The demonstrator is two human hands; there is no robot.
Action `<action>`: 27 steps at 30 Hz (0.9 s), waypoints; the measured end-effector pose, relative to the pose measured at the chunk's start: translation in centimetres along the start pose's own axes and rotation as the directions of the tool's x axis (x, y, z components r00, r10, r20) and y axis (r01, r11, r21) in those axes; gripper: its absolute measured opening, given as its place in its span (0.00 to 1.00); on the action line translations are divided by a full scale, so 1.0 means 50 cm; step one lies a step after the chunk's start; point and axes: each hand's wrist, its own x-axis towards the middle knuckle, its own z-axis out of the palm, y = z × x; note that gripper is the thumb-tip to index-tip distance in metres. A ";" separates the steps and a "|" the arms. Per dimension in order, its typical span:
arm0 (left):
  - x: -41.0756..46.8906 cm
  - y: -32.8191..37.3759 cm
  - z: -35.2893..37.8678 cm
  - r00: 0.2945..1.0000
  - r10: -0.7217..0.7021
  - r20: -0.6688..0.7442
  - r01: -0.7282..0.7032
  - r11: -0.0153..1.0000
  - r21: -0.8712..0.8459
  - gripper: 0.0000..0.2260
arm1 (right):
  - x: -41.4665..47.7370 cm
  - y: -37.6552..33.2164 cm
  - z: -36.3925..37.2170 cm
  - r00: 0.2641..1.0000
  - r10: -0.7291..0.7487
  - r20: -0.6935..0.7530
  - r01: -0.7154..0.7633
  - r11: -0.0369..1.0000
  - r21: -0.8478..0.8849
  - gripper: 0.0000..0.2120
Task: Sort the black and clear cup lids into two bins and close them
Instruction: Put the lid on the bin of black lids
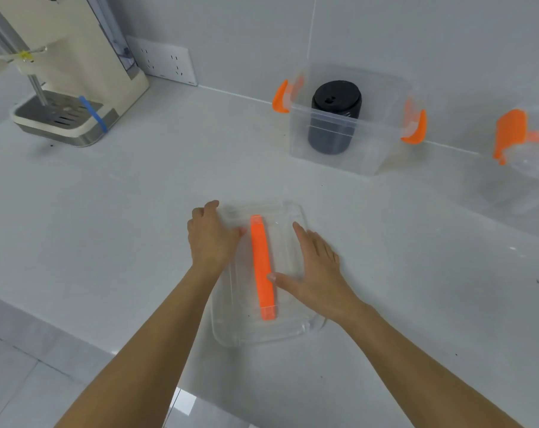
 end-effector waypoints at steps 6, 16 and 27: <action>0.022 0.013 -0.018 0.996 -0.034 0.078 0.032 0.999 0.015 0.34 | 0.011 -0.006 -0.030 0.996 0.017 -0.088 -0.004 0.991 0.137 0.44; 0.051 0.053 -0.058 0.992 -0.017 0.121 0.081 0.836 -0.542 0.26 | 0.038 -0.036 -0.123 0.985 -0.075 -0.157 0.109 0.971 0.215 0.39; 0.081 0.188 -0.093 0.987 -0.112 -0.112 -0.035 0.536 -0.843 0.24 | 0.057 -0.073 -0.250 0.892 -0.021 -0.452 0.223 0.890 0.398 0.34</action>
